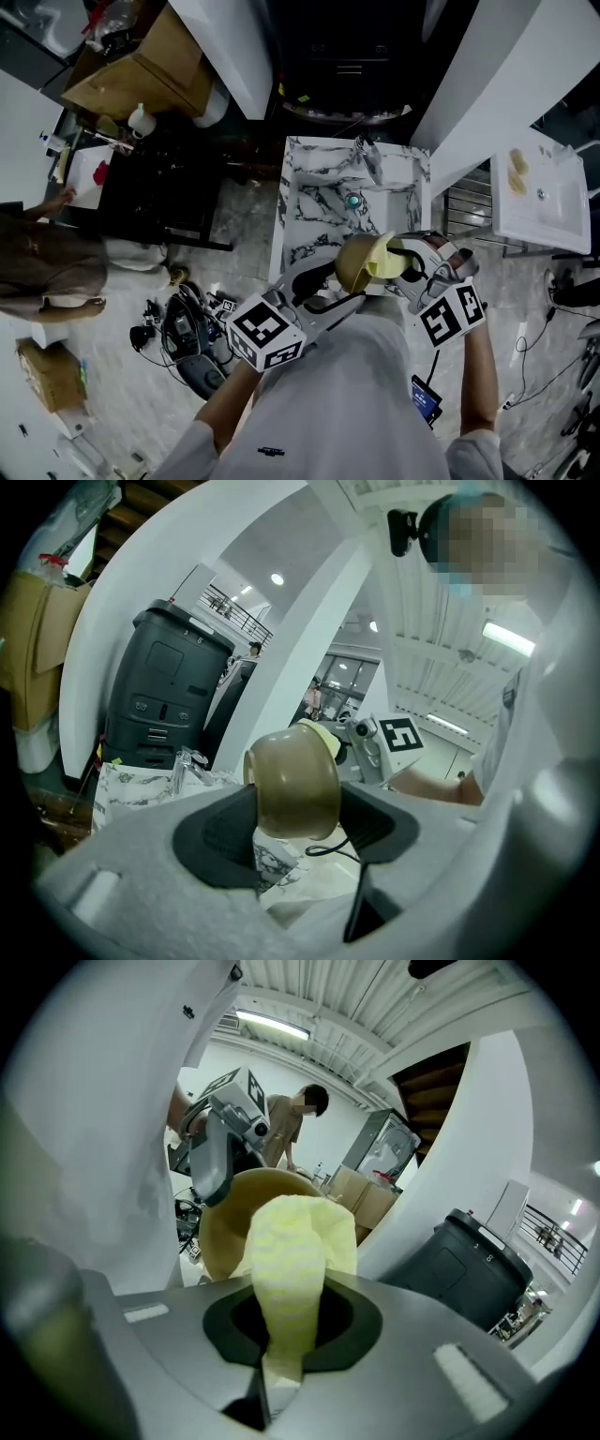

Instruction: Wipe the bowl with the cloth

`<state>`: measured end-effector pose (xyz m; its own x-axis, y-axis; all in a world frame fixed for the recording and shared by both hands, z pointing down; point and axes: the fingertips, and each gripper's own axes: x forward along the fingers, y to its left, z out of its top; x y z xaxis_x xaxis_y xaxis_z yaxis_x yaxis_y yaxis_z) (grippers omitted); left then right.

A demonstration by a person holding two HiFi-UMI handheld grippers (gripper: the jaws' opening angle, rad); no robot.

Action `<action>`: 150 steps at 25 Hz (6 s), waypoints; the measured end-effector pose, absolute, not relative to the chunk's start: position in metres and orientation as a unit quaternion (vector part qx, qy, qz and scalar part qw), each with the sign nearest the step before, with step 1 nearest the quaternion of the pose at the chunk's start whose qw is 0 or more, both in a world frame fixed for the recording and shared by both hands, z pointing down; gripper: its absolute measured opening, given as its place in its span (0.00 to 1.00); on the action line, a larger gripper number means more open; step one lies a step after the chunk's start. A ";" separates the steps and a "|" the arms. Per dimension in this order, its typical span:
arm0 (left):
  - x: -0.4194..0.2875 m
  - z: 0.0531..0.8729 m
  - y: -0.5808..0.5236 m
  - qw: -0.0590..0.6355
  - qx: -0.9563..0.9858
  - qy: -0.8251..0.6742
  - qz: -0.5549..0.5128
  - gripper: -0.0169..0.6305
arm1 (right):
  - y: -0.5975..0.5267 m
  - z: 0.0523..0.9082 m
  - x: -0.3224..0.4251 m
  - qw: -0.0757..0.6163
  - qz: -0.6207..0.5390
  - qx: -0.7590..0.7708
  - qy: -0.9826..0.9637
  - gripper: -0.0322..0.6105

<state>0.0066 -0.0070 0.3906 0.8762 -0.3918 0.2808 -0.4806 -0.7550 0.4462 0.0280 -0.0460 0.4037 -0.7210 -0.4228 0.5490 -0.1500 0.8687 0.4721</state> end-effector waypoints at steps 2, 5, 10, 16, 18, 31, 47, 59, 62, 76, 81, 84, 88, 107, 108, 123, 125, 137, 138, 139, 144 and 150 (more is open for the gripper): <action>0.008 0.392 -0.006 0.254 0.934 -0.234 0.091 0.45 | -0.045 0.399 0.027 0.326 -0.198 0.162 -0.910 0.10; 0.011 0.394 -0.005 0.257 0.934 -0.229 0.091 0.46 | -0.040 0.393 0.022 0.306 -0.193 0.155 -0.919 0.10; 0.012 0.397 -0.008 0.253 0.935 -0.229 0.099 0.45 | -0.027 0.386 0.015 0.281 -0.188 0.120 -0.933 0.10; 0.003 0.400 -0.015 0.255 0.931 -0.241 0.101 0.46 | -0.012 0.381 0.015 0.267 -0.177 0.081 -0.944 0.10; -0.003 0.399 -0.019 0.261 0.928 -0.249 0.092 0.46 | -0.011 0.383 0.017 0.268 -0.172 0.078 -0.945 0.10; -0.039 0.367 -0.048 0.264 0.918 -0.296 0.029 0.46 | -0.002 0.422 0.018 0.259 -0.090 0.092 -0.957 0.10; -0.026 0.355 -0.055 0.260 0.915 -0.307 0.005 0.46 | -0.006 0.435 -0.025 0.162 -0.028 0.208 -0.964 0.10; -0.019 0.356 -0.048 0.265 0.917 -0.296 0.005 0.45 | -0.035 0.414 -0.017 0.042 0.027 0.301 -0.952 0.10; -0.017 0.358 -0.044 0.267 0.920 -0.287 0.011 0.46 | -0.039 0.416 -0.009 0.044 0.023 0.308 -0.950 0.10; -0.009 0.360 -0.025 0.272 0.930 -0.244 0.023 0.46 | -0.063 0.427 0.025 0.075 0.015 0.326 -0.942 0.10; -0.005 0.364 -0.019 0.276 0.933 -0.231 0.028 0.46 | -0.072 0.426 0.037 0.079 0.008 0.334 -0.939 0.10; -0.002 0.367 -0.013 0.274 0.935 -0.222 0.033 0.45 | -0.077 0.425 0.045 0.086 0.000 0.337 -0.937 0.10; 0.002 0.371 -0.007 0.273 0.937 -0.215 0.048 0.46 | -0.085 0.418 0.053 0.090 -0.014 0.339 -0.937 0.10; 0.025 0.394 0.014 0.251 0.942 -0.187 0.122 0.46 | -0.085 0.367 0.049 0.114 -0.073 0.250 -0.959 0.10; 0.026 0.395 0.014 0.254 0.941 -0.189 0.122 0.46 | -0.084 0.365 0.047 0.120 -0.078 0.242 -0.960 0.10; 0.023 0.406 0.013 0.259 0.931 -0.212 0.143 0.46 | -0.051 0.345 0.017 0.209 -0.192 0.153 -0.947 0.10; 0.023 0.406 0.012 0.259 0.931 -0.213 0.143 0.46 | -0.048 0.341 0.014 0.211 -0.208 0.148 -0.944 0.10; 0.017 0.406 0.001 0.268 0.925 -0.231 0.137 0.46 | -0.025 0.337 -0.007 0.212 -0.223 0.114 -0.945 0.10; 0.017 0.406 0.000 0.268 0.925 -0.233 0.137 0.46 | -0.024 0.337 -0.008 0.211 -0.222 0.112 -0.945 0.10; 0.016 0.406 -0.001 0.268 0.924 -0.235 0.137 0.46 | -0.023 0.337 -0.009 0.210 -0.221 0.110 -0.946 0.10; 0.010 0.409 -0.007 0.272 0.920 -0.247 0.135 0.46 | -0.018 0.341 -0.015 0.202 -0.210 0.099 -0.951 0.10; 0.001 0.413 -0.018 0.284 0.911 -0.270 0.129 0.46 | -0.009 0.340 -0.021 0.191 -0.194 0.083 -0.959 0.10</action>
